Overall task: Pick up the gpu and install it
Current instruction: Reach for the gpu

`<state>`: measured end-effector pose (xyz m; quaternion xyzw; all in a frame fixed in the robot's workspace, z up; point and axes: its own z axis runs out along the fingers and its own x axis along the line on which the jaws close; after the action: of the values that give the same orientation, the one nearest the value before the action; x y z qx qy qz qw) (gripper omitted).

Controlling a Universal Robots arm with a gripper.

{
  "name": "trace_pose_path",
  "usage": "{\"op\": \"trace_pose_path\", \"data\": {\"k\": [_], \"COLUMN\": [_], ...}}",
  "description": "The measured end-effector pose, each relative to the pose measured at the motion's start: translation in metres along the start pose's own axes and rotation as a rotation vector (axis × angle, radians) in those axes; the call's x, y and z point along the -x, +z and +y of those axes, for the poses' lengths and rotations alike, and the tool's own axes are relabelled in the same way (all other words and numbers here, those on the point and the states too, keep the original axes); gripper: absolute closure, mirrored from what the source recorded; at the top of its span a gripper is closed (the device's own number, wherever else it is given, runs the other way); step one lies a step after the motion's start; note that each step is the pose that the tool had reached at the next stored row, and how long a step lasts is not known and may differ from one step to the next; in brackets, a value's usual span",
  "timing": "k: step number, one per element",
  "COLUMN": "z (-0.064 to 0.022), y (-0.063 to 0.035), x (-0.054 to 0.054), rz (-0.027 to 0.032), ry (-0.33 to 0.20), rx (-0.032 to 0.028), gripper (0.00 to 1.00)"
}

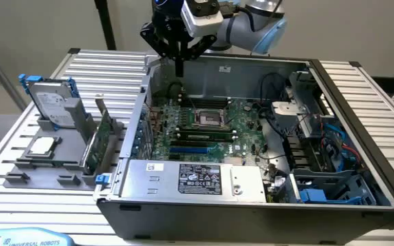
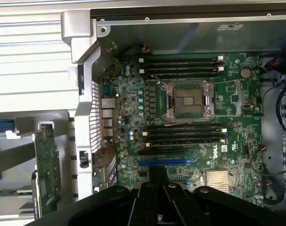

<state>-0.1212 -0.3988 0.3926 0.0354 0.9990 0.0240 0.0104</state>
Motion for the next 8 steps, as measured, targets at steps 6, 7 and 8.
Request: {"op": "trace_pose_path", "data": {"k": [6, 7, 8], "z": [0.0000, 0.0000, 0.0000], "y": [0.0000, 0.0000, 0.0000], "x": [0.0000, 0.0000, 0.0000], "rz": [0.0000, 0.0000, 0.0000], "ry": [0.000, 0.000, 0.000], "rx": [0.0000, 0.0000, 0.0000], "gripper": [0.89, 0.89, 0.89]}}
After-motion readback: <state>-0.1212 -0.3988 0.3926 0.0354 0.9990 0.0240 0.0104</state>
